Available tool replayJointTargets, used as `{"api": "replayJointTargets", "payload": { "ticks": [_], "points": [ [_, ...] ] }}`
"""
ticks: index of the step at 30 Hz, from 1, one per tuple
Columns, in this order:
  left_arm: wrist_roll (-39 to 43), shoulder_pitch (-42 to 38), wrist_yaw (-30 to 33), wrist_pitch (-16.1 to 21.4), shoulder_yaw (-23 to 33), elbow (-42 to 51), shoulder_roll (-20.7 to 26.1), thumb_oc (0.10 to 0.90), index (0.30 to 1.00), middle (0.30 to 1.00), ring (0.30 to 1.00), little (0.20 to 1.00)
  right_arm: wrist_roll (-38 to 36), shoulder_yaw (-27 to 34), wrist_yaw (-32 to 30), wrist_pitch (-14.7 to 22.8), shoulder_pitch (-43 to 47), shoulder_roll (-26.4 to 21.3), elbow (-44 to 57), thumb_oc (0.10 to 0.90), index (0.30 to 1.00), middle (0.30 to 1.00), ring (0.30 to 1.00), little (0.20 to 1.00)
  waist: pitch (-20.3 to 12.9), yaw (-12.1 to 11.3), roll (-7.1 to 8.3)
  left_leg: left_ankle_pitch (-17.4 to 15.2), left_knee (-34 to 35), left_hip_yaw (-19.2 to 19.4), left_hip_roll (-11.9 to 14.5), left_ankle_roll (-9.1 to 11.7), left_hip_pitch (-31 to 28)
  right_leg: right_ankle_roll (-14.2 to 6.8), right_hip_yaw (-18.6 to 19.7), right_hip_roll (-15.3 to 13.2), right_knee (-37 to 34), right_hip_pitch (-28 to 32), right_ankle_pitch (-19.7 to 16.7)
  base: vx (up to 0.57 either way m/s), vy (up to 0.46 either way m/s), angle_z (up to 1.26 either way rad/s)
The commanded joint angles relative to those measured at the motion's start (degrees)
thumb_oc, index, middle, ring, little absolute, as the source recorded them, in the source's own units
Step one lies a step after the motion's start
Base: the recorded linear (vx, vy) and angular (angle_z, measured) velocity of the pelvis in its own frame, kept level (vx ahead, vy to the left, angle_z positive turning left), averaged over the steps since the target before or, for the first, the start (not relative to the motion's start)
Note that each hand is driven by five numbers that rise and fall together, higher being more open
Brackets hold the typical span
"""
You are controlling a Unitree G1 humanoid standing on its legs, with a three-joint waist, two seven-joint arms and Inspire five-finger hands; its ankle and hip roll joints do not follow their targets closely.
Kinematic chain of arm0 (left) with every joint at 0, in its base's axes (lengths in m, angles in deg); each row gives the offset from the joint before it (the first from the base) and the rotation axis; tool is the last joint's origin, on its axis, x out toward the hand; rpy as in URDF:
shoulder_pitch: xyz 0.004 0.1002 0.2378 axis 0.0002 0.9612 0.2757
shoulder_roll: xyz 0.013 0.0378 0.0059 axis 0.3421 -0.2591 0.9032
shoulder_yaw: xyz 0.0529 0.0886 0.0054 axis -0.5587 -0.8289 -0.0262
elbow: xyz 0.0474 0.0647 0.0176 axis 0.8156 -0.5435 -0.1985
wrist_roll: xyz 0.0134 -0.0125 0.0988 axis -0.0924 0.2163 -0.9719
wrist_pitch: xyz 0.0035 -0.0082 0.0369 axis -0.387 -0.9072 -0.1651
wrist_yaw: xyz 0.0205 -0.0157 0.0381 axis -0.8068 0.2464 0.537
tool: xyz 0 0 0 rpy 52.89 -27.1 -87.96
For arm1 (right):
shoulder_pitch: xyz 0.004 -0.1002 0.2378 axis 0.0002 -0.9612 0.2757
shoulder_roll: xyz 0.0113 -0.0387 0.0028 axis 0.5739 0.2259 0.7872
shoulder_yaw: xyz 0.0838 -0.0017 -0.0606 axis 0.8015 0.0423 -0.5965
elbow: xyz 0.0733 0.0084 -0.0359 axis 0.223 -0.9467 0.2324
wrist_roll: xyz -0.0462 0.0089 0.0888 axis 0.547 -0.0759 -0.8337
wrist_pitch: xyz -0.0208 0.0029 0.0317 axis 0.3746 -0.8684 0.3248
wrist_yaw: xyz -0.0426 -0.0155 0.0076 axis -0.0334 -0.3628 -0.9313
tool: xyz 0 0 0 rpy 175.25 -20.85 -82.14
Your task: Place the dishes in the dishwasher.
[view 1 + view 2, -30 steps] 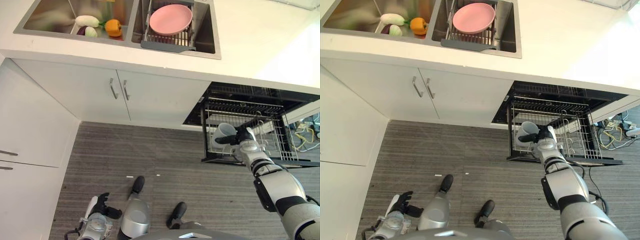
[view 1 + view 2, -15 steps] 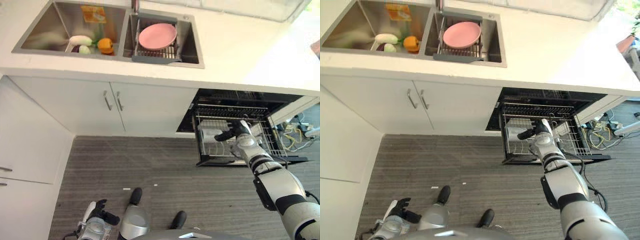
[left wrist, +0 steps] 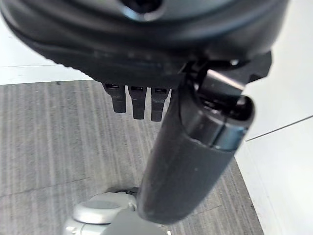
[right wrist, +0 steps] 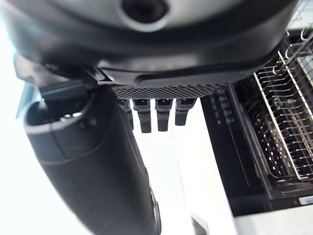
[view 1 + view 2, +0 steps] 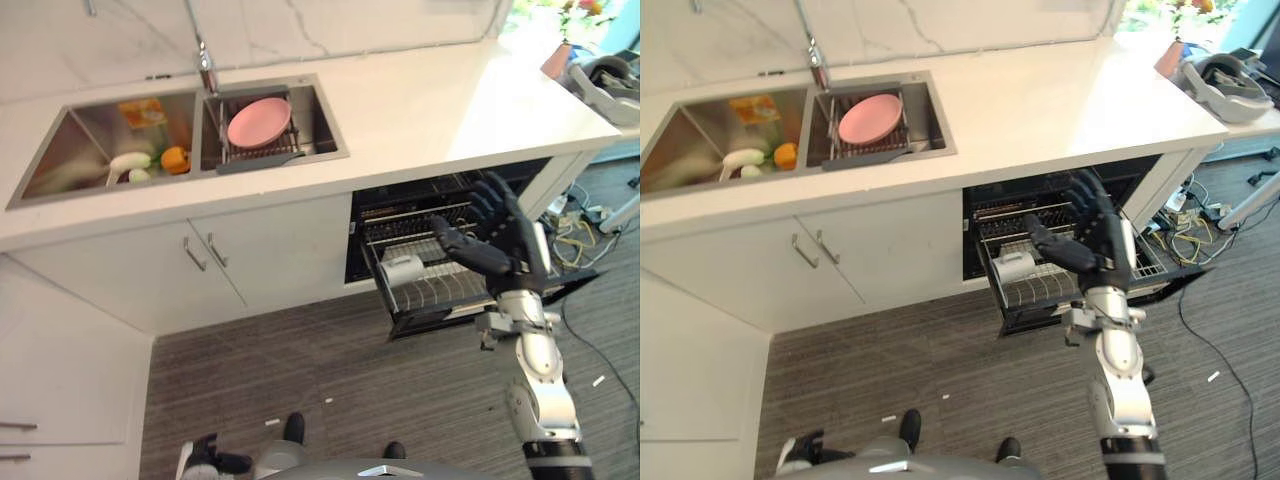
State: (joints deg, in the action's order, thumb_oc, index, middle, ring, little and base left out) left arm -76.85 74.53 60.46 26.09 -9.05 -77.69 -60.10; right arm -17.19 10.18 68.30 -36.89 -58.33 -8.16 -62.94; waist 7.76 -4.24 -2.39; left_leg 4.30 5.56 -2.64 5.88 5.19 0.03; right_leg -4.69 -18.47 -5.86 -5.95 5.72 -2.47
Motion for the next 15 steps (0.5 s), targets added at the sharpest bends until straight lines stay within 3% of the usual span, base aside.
{"api": "replayJointTargets", "payload": {
  "ticks": [1, 3, 6, 7, 8, 9, 11, 15],
  "points": [
    [3.2, -3.1, 0.5, -0.1, -2.5, -3.2, 3.2, 0.800, 0.900, 0.900, 0.900, 0.900, -3.2, 2.3, 1.9, 7.7, 8.2, -4.1, 3.7, 0.800, 0.900, 0.900, 0.900, 0.900, 1.2, -1.8, 3.19, -0.4, -0.6, 3.7, 3.4, 3.1, -0.9, -1.5, -0.3, -1.6, 1.0, 2.7, 6.8, 0.01, -0.077, -0.05],
    [6.4, -3.7, -2.6, -0.3, -1.7, -2.6, 2.2, 0.800, 0.900, 0.900, 0.900, 0.900, -0.1, 1.3, 1.9, 7.2, 7.9, -6.1, 7.2, 0.800, 0.900, 0.900, 0.900, 0.900, 1.5, -1.5, 1.48, 0.6, -0.8, 3.2, 4.2, 4.1, -0.4, -0.8, -0.5, -0.6, 1.0, 2.5, 7.3, 0.01, -0.120, 0.04],
    [7.3, -3.6, -2.5, 0.1, -1.6, -2.0, 2.2, 0.800, 0.900, 0.900, 0.900, 0.900, -0.8, 0.8, 2.1, 7.4, 8.7, -6.2, 7.6, 0.800, 0.900, 0.900, 0.900, 0.900, 2.1, -1.8, 1.14, 0.6, -2.3, 3.0, 4.2, 4.1, 0.0, -0.5, -0.3, -0.5, 1.0, 2.5, 7.6, 0.00, -0.089, 0.13],
    [8.5, -3.1, -2.7, 0.4, -1.2, -1.0, 2.2, 0.800, 0.900, 0.900, 0.900, 0.900, -1.2, 0.3, 2.0, 7.4, 9.6, -6.1, 7.9, 0.800, 0.900, 0.900, 0.900, 0.900, 3.3, -2.3, 1.31, -1.0, -7.9, 2.5, 3.8, 3.9, 2.0, -0.1, -0.2, -0.9, 1.0, 2.9, 7.9, -0.04, -0.111, 0.11],
    [12.2, -3.2, -3.3, 0.9, 0.3, -1.2, 1.7, 0.800, 0.900, 0.900, 0.900, 0.900, -0.4, 0.3, 1.5, 7.9, 10.5, -6.7, 8.1, 0.800, 0.900, 0.900, 0.900, 0.900, 5.0, -2.8, 1.49, -1.0, -17.0, 2.6, 1.7, 4.3, 7.8, 0.6, -0.4, -1.6, 1.0, 3.4, 8.7, -0.02, -0.107, 0.45],
    [13.4, -3.5, -2.8, 1.1, 0.7, -0.5, 1.4, 0.800, 0.900, 0.900, 0.900, 0.900, 0.3, 1.3, 0.7, 7.7, 10.5, -7.1, 8.4, 0.800, 0.900, 0.900, 0.900, 0.900, 5.0, -2.4, 1.49, 0.0, -19.6, 4.6, 1.9, 4.0, 10.5, 0.8, -1.4, -2.0, 1.0, 3.7, 9.2, 0.04, -0.018, 0.91],
    [14.8, -3.8, -2.2, 1.5, 0.8, 0.9, 0.0, 0.800, 0.900, 0.900, 0.900, 0.900, 2.1, 2.1, -0.5, 7.9, 10.8, -7.2, 8.6, 0.800, 0.900, 0.900, 0.900, 0.900, 5.0, -3.1, 1.11, 3.5, -14.0, 11.5, 4.7, 3.6, 14.9, -0.2, -3.2, -2.4, 1.0, 6.1, 11.0, 0.19, 0.068, 1.07],
    [13.5, -4.1, -1.5, 1.4, 0.6, 0.0, -0.8, 0.800, 0.900, 0.900, 0.900, 0.900, 4.1, 2.7, -1.2, 7.6, 10.4, -7.7, 8.5, 0.800, 0.900, 0.900, 0.900, 0.900, 3.5, -3.6, 2.58, 5.9, -7.5, 15.6, 6.7, 4.1, 17.4, -2.0, -3.7, -3.4, 1.0, 8.2, 12.0, 0.27, 0.080, 0.31]
  ]
}}
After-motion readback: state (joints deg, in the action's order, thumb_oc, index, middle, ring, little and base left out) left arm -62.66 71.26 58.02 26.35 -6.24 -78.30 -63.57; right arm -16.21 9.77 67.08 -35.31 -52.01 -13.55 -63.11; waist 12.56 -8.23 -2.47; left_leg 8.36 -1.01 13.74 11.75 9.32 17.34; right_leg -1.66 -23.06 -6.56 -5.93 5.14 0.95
